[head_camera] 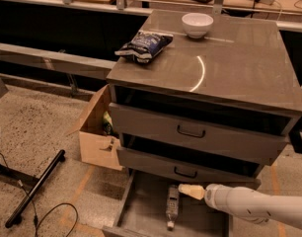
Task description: Pick blue plastic bottle from middle drawer and place on counter
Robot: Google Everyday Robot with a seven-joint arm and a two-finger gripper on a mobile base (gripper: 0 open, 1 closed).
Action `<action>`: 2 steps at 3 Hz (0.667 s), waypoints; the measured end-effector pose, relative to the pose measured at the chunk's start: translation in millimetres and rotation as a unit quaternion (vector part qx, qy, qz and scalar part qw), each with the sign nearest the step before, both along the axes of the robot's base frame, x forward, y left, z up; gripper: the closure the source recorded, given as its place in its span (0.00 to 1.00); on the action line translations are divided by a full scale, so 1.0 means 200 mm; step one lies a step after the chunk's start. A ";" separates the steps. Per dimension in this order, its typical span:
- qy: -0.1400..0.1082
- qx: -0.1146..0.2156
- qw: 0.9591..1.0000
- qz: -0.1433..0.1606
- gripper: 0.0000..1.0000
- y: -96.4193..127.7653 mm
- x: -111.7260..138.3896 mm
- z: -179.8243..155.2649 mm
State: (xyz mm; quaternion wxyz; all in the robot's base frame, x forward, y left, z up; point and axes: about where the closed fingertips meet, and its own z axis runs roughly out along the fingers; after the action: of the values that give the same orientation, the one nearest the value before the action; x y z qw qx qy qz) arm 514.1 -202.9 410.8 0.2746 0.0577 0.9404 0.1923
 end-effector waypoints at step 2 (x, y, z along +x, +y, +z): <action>-0.021 -0.013 1.000 0.003 0.00 0.01 0.04 -0.20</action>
Offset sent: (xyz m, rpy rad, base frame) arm 0.0174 0.0015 -0.0720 -0.0635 -0.1134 0.0134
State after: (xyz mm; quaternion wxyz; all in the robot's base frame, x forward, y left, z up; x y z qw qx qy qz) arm 522.1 -200.1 371.2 0.2947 0.0476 0.9368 0.1822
